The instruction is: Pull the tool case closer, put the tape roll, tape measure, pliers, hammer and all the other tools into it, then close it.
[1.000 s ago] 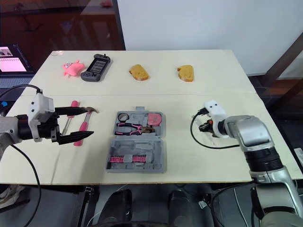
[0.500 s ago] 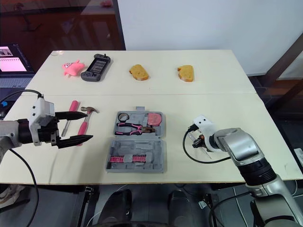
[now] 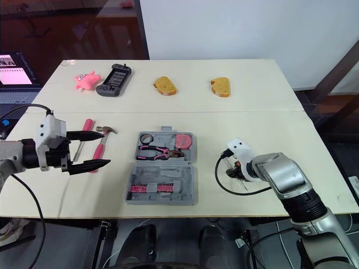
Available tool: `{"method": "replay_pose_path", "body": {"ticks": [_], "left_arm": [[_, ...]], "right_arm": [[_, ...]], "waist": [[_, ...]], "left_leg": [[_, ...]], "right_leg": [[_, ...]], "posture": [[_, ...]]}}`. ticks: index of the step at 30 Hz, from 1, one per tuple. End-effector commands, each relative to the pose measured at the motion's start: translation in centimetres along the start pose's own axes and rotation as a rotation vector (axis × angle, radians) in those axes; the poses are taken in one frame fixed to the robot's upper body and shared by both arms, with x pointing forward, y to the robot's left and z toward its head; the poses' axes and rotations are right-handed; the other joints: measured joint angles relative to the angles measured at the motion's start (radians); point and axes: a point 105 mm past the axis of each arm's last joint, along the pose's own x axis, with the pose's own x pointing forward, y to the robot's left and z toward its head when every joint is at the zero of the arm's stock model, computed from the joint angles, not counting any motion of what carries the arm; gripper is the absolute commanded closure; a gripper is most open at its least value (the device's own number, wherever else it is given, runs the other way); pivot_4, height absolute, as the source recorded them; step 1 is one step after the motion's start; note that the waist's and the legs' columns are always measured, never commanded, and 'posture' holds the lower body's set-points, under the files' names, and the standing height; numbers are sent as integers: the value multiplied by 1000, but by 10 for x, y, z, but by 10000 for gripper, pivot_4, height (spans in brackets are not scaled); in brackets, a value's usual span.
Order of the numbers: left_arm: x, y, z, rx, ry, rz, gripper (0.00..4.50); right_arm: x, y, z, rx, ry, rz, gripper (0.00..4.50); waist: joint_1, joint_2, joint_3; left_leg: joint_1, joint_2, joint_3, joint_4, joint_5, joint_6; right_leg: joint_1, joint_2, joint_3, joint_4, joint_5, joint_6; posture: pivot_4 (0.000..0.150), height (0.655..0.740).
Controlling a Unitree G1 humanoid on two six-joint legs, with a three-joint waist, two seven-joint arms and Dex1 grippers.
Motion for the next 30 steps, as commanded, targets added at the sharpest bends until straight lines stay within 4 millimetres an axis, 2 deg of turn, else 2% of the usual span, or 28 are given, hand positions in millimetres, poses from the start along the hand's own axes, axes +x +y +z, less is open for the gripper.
{"method": "replay_pose_path", "body": {"ticks": [1,5,6,7,10,17,20,22,24,26,29,30], "left_arm": [[-2,2,5,50,13,6,0],[-2,3,5,58,18,10,0],[-2,4,5,59,17,11,0],[-2,4,5,60,17,12,0],[-2,4,5,61,17,15,0],[-3,5,5,61,9,23,0],[-4,6,5,52,-3,36,0],[-7,9,4,53,-19,58,0],[-11,11,-1,62,-16,82,0],[-16,12,-7,55,-11,101,0],[-23,12,-17,56,15,118,0],[-26,11,-21,59,23,130,0]], "right_arm": [[-5,-1,4,0,-23,-24,23062],[0,-2,1,30,-28,-32,23062],[2,-3,1,35,-35,-38,28587],[3,-3,2,40,-46,-36,31180],[6,-1,4,47,-61,-34,44799],[6,0,4,27,-61,-26,44799],[-1,5,13,-27,-86,7,44799],[-10,4,27,-107,-121,-9,44799],[-21,11,45,-233,-164,-3,44799],[-32,29,62,-383,-191,73,44799],[-41,49,73,-549,-142,169,44799],[-44,56,86,-581,-144,194,44799]], "waist": [[-1,0,0],[-1,0,0],[-1,-1,0],[-1,-1,0],[-3,-1,0],[-3,-1,-1],[-2,-1,0],[-3,-1,0],[-5,0,0],[-8,1,1],[-8,1,1],[-9,1,1]], "left_leg": [[0,0,0,0,0,0],[0,0,0,0,0,0],[0,0,0,0,0,0],[0,0,0,0,0,0],[0,0,0,0,0,0],[0,0,0,0,0,0],[0,0,0,0,0,0],[0,0,0,0,0,0],[0,0,0,0,0,0],[0,0,0,0,0,0],[-1,0,0,-2,0,0],[-1,0,0,-2,0,0]], "right_leg": [[0,0,0,0,0,0],[0,0,0,0,0,0],[0,0,0,0,0,0],[0,0,0,0,0,0],[0,0,0,0,0,0],[0,0,0,0,0,0],[0,0,0,0,0,0],[0,0,0,0,0,0],[-1,0,0,0,0,0],[-2,0,1,1,0,0],[-4,0,1,1,0,0],[-4,0,1,1,0,0]], "posture": [[1500,7207],[1500,7207],[1500,7207],[1500,7207],[1500,7207],[1500,7207],[1500,7207],[1500,7207],[1500,7207],[1500,7207],[1500,7207],[1500,7207]]}}
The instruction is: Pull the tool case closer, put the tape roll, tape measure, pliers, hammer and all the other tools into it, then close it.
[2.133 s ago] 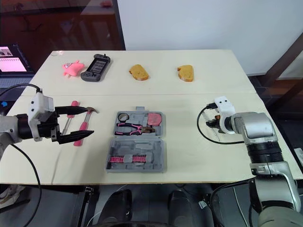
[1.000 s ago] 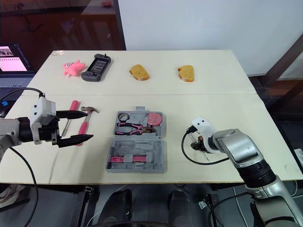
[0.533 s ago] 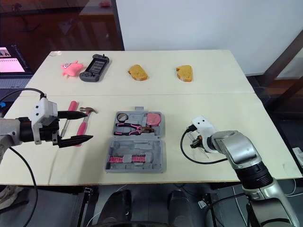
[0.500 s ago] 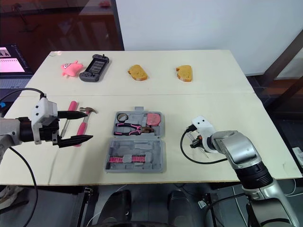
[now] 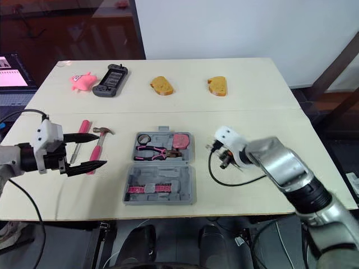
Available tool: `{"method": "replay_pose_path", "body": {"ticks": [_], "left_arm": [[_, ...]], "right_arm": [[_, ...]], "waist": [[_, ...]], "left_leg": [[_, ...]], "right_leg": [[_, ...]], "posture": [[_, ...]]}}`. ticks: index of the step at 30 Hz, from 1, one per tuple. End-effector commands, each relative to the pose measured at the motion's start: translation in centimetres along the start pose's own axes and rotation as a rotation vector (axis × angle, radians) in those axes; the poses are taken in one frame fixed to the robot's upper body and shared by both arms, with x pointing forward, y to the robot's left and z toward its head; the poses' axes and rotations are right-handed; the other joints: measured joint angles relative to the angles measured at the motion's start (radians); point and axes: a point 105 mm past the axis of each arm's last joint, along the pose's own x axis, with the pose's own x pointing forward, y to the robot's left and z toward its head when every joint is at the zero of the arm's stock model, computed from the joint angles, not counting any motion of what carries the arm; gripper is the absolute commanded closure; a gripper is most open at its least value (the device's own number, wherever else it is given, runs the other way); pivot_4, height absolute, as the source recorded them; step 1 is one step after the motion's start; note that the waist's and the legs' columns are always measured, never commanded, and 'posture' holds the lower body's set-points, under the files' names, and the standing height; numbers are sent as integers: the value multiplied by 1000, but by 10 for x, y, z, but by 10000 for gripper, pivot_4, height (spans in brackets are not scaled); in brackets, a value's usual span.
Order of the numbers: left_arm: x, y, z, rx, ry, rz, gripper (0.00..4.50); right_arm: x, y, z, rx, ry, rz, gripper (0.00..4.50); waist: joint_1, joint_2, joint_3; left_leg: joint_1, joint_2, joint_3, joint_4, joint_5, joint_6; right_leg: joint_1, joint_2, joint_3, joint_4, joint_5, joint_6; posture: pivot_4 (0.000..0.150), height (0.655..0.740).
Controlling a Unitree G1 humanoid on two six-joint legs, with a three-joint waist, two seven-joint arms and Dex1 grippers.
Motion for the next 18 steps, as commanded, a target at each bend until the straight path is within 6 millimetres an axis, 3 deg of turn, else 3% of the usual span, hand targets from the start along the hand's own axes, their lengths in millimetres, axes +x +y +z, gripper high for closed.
{"method": "replay_pose_path", "body": {"ticks": [1,6,13,18], "left_arm": [[-14,5,0,54,-1,55,0],[-27,-7,-19,48,61,59,0],[-38,-28,-26,11,37,108,0],[-42,-43,-31,-27,24,131,0]], "right_arm": [[-1,14,35,-138,2,120,44799],[3,27,77,-306,2,216,44799],[34,44,96,-328,90,261,44799],[48,68,114,-288,94,321,44799]], "waist": [[-2,0,0],[-1,0,0],[2,0,0],[1,0,0]], "left_leg": [[0,0,0,0,0,0],[-4,0,1,1,0,0],[-11,0,0,5,0,0],[-12,0,0,5,0,0]], "right_leg": [[0,0,0,0,0,0],[-5,0,0,1,0,0],[-9,0,0,2,1,0],[-12,0,0,6,3,3]], "posture": [[1500,7207],[1500,7207],[1500,7207],[1500,7207]]}}
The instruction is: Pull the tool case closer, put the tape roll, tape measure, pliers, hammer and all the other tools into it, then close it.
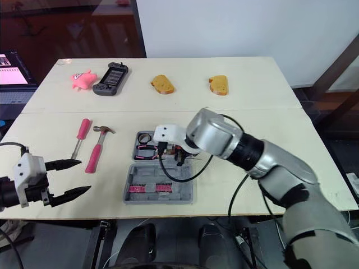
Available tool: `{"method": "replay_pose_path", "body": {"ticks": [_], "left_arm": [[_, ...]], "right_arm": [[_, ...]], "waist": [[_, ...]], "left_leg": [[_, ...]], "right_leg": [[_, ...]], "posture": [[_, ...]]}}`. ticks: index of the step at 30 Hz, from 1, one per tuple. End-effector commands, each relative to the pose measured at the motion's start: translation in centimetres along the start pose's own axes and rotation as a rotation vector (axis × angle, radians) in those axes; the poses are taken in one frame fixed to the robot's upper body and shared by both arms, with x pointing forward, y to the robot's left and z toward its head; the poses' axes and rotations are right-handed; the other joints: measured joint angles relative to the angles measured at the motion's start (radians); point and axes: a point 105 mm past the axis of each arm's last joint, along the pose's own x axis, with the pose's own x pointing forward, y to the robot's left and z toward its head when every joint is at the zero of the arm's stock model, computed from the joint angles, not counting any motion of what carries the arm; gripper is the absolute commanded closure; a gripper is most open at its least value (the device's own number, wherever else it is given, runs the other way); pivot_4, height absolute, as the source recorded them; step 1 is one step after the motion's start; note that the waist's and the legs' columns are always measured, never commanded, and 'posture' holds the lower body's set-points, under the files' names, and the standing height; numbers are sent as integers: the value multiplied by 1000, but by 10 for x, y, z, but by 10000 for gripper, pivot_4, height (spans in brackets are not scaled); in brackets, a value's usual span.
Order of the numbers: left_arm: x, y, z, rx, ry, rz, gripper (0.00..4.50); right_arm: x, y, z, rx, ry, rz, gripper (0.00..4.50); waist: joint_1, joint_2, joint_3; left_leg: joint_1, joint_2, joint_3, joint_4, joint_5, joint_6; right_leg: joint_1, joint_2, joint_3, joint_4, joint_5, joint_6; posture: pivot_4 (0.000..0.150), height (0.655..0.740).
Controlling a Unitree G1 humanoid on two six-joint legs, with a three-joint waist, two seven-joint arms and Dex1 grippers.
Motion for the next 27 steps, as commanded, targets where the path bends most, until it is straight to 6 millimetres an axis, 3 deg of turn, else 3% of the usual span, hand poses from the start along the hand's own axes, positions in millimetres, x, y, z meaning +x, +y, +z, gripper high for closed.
{"method": "replay_pose_path", "body": {"ticks": [1,9,27], "left_arm": [[-7,-2,8,32,-21,31,0],[-5,-12,1,-2,-16,33,0],[-4,-14,6,-11,-26,33,0]], "right_arm": [[-2,5,19,-30,-13,-3,44799],[24,26,30,-62,32,68,44799],[43,16,53,-97,12,10,44799]], "waist": [[0,0,0],[1,-1,0],[-1,-1,0]], "left_leg": [[0,0,0,0,0,0],[0,0,0,2,0,0],[-1,0,0,2,0,0]], "right_leg": [[-1,0,0,1,0,0],[-1,0,0,4,0,-1],[-3,0,0,6,0,0]], "posture": [[1500,7207],[1500,7207],[1500,7207]]}}
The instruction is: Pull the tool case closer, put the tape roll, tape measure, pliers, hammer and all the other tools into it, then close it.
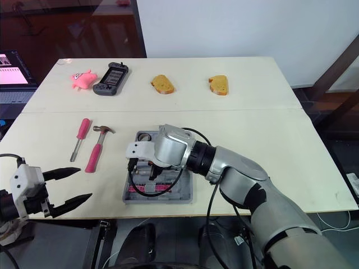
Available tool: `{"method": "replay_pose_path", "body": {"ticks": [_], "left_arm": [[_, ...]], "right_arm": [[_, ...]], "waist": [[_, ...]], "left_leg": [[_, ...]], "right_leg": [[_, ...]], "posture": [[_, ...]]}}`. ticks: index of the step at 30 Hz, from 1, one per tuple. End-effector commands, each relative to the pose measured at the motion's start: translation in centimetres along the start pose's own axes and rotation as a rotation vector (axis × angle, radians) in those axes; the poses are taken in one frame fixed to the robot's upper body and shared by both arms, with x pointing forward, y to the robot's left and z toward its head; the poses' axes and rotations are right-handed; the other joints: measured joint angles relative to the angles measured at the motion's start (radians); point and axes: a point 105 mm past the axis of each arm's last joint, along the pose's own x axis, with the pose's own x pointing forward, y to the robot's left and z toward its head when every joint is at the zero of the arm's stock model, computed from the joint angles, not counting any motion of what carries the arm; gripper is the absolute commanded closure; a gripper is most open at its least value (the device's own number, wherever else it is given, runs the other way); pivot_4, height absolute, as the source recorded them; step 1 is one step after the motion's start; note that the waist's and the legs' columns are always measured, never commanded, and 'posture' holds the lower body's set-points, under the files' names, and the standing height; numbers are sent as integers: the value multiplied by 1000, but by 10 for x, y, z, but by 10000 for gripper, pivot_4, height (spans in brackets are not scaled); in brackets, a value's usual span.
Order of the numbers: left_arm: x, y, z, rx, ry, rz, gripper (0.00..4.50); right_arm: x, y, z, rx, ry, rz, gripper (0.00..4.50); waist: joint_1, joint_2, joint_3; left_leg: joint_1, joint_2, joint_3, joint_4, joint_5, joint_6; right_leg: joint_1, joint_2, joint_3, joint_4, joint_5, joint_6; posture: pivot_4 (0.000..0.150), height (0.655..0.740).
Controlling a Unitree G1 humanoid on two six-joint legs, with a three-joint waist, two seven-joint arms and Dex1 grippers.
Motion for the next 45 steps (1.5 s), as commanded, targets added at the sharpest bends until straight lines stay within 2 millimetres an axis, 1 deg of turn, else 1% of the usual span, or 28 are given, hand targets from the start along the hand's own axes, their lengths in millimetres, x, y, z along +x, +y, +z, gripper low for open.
{"method": "replay_pose_path", "body": {"ticks": [1,5,14,22,24,26,30,33,36,37,39,40,42,43,45], "left_arm": [[-2,0,8,20,-16,7,0],[-2,2,8,28,-11,9,0],[-4,4,10,32,-14,18,0],[-5,5,11,31,-11,22,0],[-5,5,11,31,-12,22,0],[-4,6,13,26,-27,29,0],[-4,5,13,26,-29,28,0],[-3,5,14,24,-35,29,0],[-3,5,15,22,-40,32,0],[-3,5,15,22,-42,32,0],[-3,5,15,21,-44,32,0],[-3,6,16,19,-46,31,0],[-3,7,16,19,-47,28,0],[-2,8,16,18,-48,26,0],[-1,11,17,21,-46,19,0]], "right_arm": [[-9,-8,13,-32,-38,-43,44799],[-6,-12,15,-45,-38,-53,44799],[3,-10,18,-66,-42,-48,44799],[3,-12,20,-73,-53,-62,44799],[1,-13,21,-87,-57,-75,34799],[-6,-15,22,-132,-65,-92,26610],[-18,-13,24,-160,-92,-94,26610],[-33,-8,28,-198,-155,-83,26610],[-52,-3,34,-205,-292,-74,26610],[-59,-3,38,-192,-376,-81,26610],[-72,-10,46,-200,-542,-158,26610],[-77,-15,43,-208,-598,-211,26610],[-74,-20,24,-182,-608,-213,26610],[-71,-19,19,-161,-621,-178,26610],[-58,-21,8,-76,-611,-146,26610]], "waist": [[1,0,0],[0,0,0],[-1,0,0],[-2,0,0],[-2,0,0],[-1,0,0],[2,0,0],[1,0,0],[0,0,0],[1,-1,0],[3,-1,-1],[3,-1,-1],[6,-1,-1],[8,-1,-1],[5,-1,-1]], "left_leg": [[0,0,0,0,0,0],[0,0,0,0,0,0],[-1,0,0,0,0,0],[-1,0,0,0,0,0],[-1,0,0,0,0,0],[-1,0,0,0,0,0],[-1,0,0,0,0,0],[-1,0,0,1,0,0],[-1,0,0,1,0,0],[-1,0,0,1,0,0],[-1,0,0,0,0,0],[-1,0,0,0,0,0],[-1,0,0,1,0,0],[-1,0,0,1,0,0],[-1,0,0,2,0,0]], "right_leg": [[0,0,0,0,0,0],[0,0,0,0,0,0],[-1,0,0,1,0,0],[-2,0,0,1,0,0],[-2,0,0,1,0,0],[-2,0,0,2,0,0],[-2,0,0,2,0,0],[-2,0,0,2,0,0],[-2,0,0,2,0,0],[-2,0,0,2,0,0],[-2,0,0,2,0,0],[-2,0,0,1,0,0],[-1,0,0,1,0,0],[-1,0,0,1,0,0],[0,0,-1,1,0,0]], "posture": [[1500,7207],[1500,7207],[1500,7207],[1500,7207],[1500,7207],[1500,7207],[1500,7207],[1500,7207],[1500,7207],[1500,7207],[1500,7207],[1500,7207],[1500,7207],[1500,7207],[1500,7207]]}}
